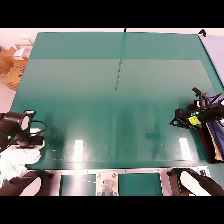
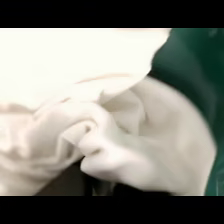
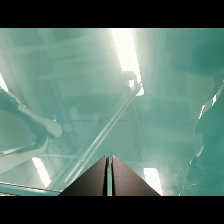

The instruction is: Fold the shirts.

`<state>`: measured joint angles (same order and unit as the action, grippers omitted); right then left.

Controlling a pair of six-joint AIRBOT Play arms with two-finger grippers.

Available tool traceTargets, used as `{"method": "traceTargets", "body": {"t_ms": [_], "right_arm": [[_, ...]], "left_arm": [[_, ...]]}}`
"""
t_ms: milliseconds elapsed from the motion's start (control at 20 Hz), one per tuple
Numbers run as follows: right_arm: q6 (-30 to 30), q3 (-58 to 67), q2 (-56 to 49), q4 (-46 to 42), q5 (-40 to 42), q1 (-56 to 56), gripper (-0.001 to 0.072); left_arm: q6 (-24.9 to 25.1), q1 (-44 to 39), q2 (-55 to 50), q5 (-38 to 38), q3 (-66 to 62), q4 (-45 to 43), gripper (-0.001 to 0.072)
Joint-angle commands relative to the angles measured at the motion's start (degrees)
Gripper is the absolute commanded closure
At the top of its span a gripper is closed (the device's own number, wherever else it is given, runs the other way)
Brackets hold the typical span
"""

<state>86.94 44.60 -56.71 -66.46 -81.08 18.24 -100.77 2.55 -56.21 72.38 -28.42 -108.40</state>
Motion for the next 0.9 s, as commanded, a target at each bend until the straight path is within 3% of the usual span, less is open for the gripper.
{"method": "traceTargets", "body": {"t_ms": [0,250,450,650,850], "right_arm": [[0.0,-0.02,0.02,0.02,0.0,-0.07,0.0657],[0.0,-0.02,0.02,0.0,0.0,-0.07,0.0657],[0.0,-0.02,0.02,0.0,0.0,-0.07,0.0657],[0.0,-0.02,0.02,0.0,0.0,-0.07,0.0657],[0.0,-0.02,0.02,0.0,0.0,-0.07,0.0657]], "left_arm": [[3.65,1.25,-0.17,-2.4,-0.17,1.27,0.0684],[12.33,-0.76,-0.15,6.21,-19.87,12.15,0.0685],[10.71,-14.73,-0.17,6.64,-37.59,17.05,0.0686],[7.98,-29.59,-0.66,-6.73,-41.53,20.59,0.0686],[8.83,-39.06,-9.4,-21.75,-41.51,26.69,0.0684]]}}
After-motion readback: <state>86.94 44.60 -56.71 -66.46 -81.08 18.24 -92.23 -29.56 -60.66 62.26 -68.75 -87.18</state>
